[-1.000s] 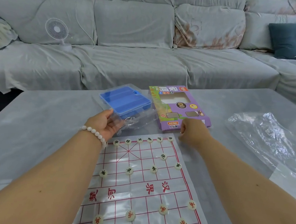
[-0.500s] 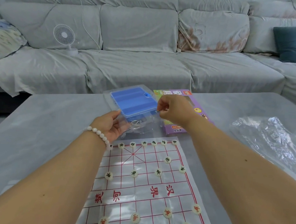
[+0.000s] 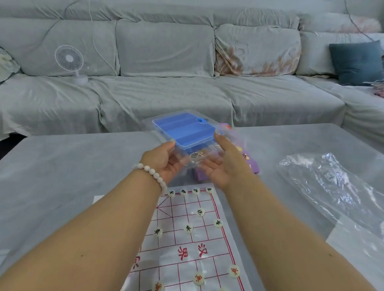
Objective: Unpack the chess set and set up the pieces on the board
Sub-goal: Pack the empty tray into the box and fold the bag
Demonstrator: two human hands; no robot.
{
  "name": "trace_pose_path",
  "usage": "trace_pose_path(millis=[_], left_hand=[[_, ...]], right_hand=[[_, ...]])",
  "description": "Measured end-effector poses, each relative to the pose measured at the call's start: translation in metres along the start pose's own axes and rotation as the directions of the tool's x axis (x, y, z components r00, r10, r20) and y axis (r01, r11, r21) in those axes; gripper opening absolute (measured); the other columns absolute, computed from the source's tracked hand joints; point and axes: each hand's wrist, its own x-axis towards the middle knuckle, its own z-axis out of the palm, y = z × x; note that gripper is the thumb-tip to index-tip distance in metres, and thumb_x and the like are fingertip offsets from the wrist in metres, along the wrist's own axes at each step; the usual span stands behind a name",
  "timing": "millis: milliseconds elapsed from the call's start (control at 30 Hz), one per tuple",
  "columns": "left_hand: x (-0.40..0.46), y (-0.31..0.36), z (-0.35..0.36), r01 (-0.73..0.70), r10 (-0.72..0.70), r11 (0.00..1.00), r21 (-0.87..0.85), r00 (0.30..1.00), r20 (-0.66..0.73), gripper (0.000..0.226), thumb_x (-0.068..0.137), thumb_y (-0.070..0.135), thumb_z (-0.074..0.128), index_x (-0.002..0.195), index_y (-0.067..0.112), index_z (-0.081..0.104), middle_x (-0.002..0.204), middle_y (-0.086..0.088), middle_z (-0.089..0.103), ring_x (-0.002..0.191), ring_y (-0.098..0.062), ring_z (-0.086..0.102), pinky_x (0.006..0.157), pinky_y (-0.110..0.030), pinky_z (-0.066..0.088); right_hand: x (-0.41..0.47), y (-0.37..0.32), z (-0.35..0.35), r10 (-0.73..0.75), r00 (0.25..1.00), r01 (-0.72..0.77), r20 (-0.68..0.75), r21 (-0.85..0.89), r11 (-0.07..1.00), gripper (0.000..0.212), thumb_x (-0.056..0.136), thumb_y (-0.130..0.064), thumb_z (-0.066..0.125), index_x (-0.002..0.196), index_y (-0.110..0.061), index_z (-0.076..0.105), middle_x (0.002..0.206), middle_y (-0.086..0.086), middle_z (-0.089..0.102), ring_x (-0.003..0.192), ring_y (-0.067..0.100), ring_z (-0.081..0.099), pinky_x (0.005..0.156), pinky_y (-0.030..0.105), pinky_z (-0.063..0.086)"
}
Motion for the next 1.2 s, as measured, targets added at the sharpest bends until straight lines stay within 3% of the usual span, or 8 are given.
trace_pose_path(millis=[100, 367, 467, 533, 600, 767, 933, 1200], left_hand=[[-0.003, -0.011, 0.022, -0.005, 0.004, 0.999, 0.039, 0.999, 0.035, 0.011, 0.091, 0.010, 0.058, 0.084, 0.001, 0.057, 0.063, -0.009, 0.062, 0.055, -0.018, 0.065, 0.065, -0.042, 0.059], [0.005, -0.028, 0.037, -0.015, 0.009, 0.918, 0.396, 1.000, 0.017, 0.043, 0.099, 0.039, 0.037, 0.096, -0.001, 0.054, 0.082, -0.017, 0.062, 0.077, -0.030, 0.063, 0.069, -0.041, 0.057], [0.028, -0.036, 0.025, -0.165, 0.266, 0.408, 0.898, 0.962, 0.056, 0.027, 0.094, 0.028, 0.048, 0.104, 0.006, 0.062, 0.098, -0.013, 0.066, 0.089, -0.030, 0.063, 0.086, -0.043, 0.053], [0.036, -0.044, 0.022, -0.204, 0.338, -0.059, 0.977, 0.917, 0.212, 0.021, 0.086, 0.026, 0.058, 0.103, 0.018, 0.066, 0.110, -0.007, 0.065, 0.103, -0.026, 0.059, 0.091, -0.034, 0.048], [0.039, -0.055, 0.029, -0.224, 0.325, -0.250, 0.942, 0.897, 0.300, 0.030, 0.080, 0.035, 0.067, 0.107, 0.023, 0.065, 0.116, -0.004, 0.060, 0.112, -0.025, 0.053, 0.093, -0.033, 0.046], [0.053, -0.078, 0.050, -0.287, 0.256, -0.497, 0.819, 0.853, 0.455, 0.060, 0.070, 0.049, 0.073, 0.117, 0.020, 0.052, 0.123, -0.001, 0.053, 0.120, -0.023, 0.043, 0.100, -0.041, 0.040], [0.060, -0.086, 0.059, -0.285, 0.177, -0.663, 0.692, 0.838, 0.515, 0.045, 0.080, 0.035, 0.063, 0.115, 0.014, 0.044, 0.114, -0.007, 0.056, 0.102, -0.028, 0.057, 0.081, -0.037, 0.043], [0.062, -0.068, 0.055, -0.289, 0.149, -0.675, 0.679, 0.848, 0.509, 0.031, 0.090, 0.009, 0.035, 0.121, 0.008, 0.038, 0.109, -0.013, 0.060, 0.093, -0.032, 0.059, 0.064, -0.034, 0.040]], right_hand=[[0.002, -0.008, -0.005, -0.086, 0.994, 0.093, -0.072, 0.098, 0.991, 0.006, 0.086, -0.006, 0.062, 0.085, -0.005, 0.056, 0.078, 0.015, 0.054, 0.071, 0.026, 0.056, 0.078, 0.042, 0.051], [0.006, -0.030, -0.039, -0.155, 0.972, 0.177, -0.175, 0.119, 0.977, 0.010, 0.085, 0.003, 0.052, 0.079, -0.005, 0.054, 0.079, 0.015, 0.060, 0.066, 0.025, 0.058, 0.058, 0.033, 0.046], [0.009, -0.043, -0.054, -0.207, 0.953, 0.239, -0.222, 0.127, 0.963, 0.008, 0.084, 0.002, 0.052, 0.083, -0.005, 0.056, 0.084, 0.014, 0.064, 0.073, 0.027, 0.063, 0.068, 0.037, 0.051], [0.011, -0.052, -0.062, -0.231, 0.942, 0.272, -0.244, 0.150, 0.950, 0.012, 0.083, 0.003, 0.052, 0.091, -0.004, 0.057, 0.086, 0.015, 0.065, 0.074, 0.028, 0.064, 0.072, 0.040, 0.052], [0.011, -0.057, -0.067, -0.250, 0.932, 0.296, -0.263, 0.155, 0.942, 0.019, 0.082, 0.004, 0.052, 0.099, -0.004, 0.056, 0.088, 0.016, 0.065, 0.073, 0.028, 0.065, 0.065, 0.038, 0.053], [0.013, -0.066, -0.077, -0.273, 0.913, 0.334, -0.304, 0.170, 0.927, 0.040, 0.081, 0.006, 0.053, 0.120, 0.000, 0.052, 0.107, 0.023, 0.065, 0.090, 0.033, 0.067, 0.071, 0.042, 0.056], [0.012, -0.072, -0.077, -0.284, 0.905, 0.353, -0.318, 0.188, 0.916, 0.036, 0.082, 0.005, 0.054, 0.117, 0.000, 0.052, 0.109, 0.025, 0.063, 0.089, 0.033, 0.064, 0.075, 0.043, 0.055], [0.005, -0.071, -0.061, -0.267, 0.923, 0.327, -0.276, 0.199, 0.924, 0.013, 0.082, 0.003, 0.054, 0.094, -0.003, 0.055, 0.098, 0.022, 0.065, 0.080, 0.031, 0.066, 0.081, 0.047, 0.055]])
